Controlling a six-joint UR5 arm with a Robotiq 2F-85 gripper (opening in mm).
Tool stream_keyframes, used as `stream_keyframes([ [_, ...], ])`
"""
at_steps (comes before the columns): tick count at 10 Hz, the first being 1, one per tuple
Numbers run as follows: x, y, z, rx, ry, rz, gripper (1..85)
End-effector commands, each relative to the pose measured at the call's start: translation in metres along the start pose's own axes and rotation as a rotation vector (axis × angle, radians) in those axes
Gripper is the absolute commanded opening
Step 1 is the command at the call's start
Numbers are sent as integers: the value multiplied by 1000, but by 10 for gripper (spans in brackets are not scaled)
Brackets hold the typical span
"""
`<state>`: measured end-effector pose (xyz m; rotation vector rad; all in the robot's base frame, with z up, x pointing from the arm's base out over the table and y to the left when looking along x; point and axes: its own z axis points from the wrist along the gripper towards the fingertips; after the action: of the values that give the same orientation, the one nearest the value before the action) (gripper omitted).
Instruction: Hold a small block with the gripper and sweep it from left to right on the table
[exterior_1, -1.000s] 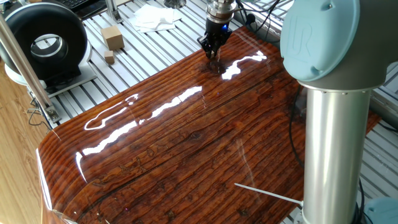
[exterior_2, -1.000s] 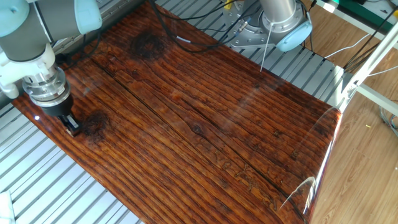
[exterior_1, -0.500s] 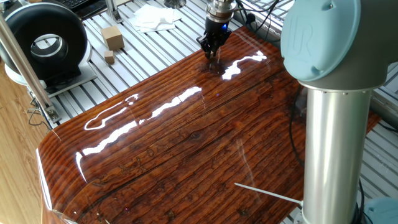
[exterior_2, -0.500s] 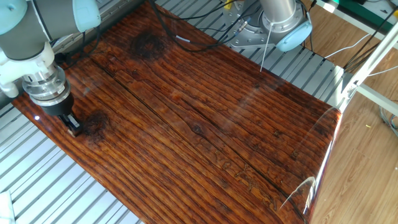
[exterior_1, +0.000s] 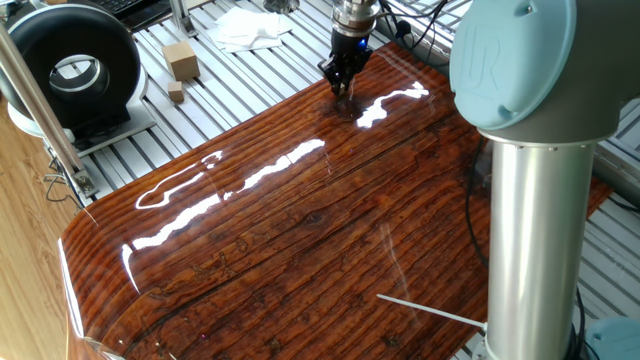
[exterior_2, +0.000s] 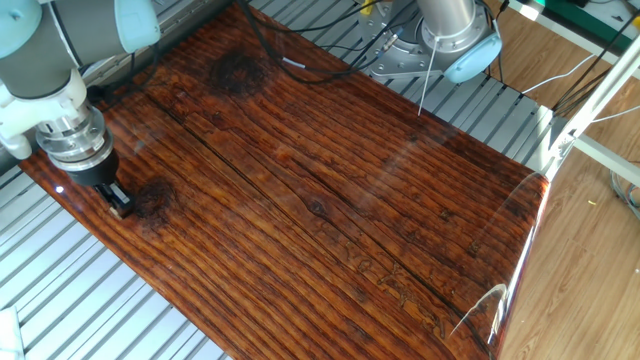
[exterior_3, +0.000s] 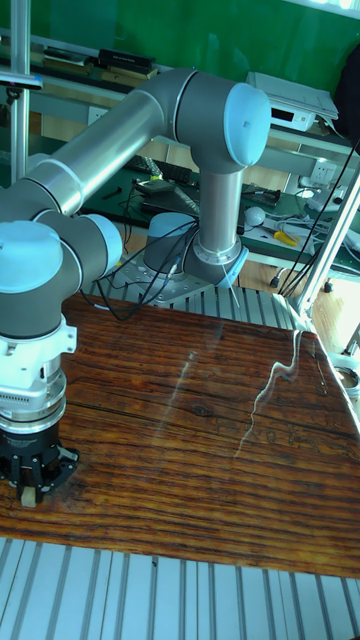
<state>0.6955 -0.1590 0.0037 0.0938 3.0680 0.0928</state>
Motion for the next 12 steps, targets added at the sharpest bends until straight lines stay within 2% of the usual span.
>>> stream_keyframes([
  [1, 0, -1, 0, -1, -1, -13, 10],
  [5, 1, -2, -2, 2, 7, -39, 10],
  [12, -1, 3, -3, -28, 6, -40, 10],
])
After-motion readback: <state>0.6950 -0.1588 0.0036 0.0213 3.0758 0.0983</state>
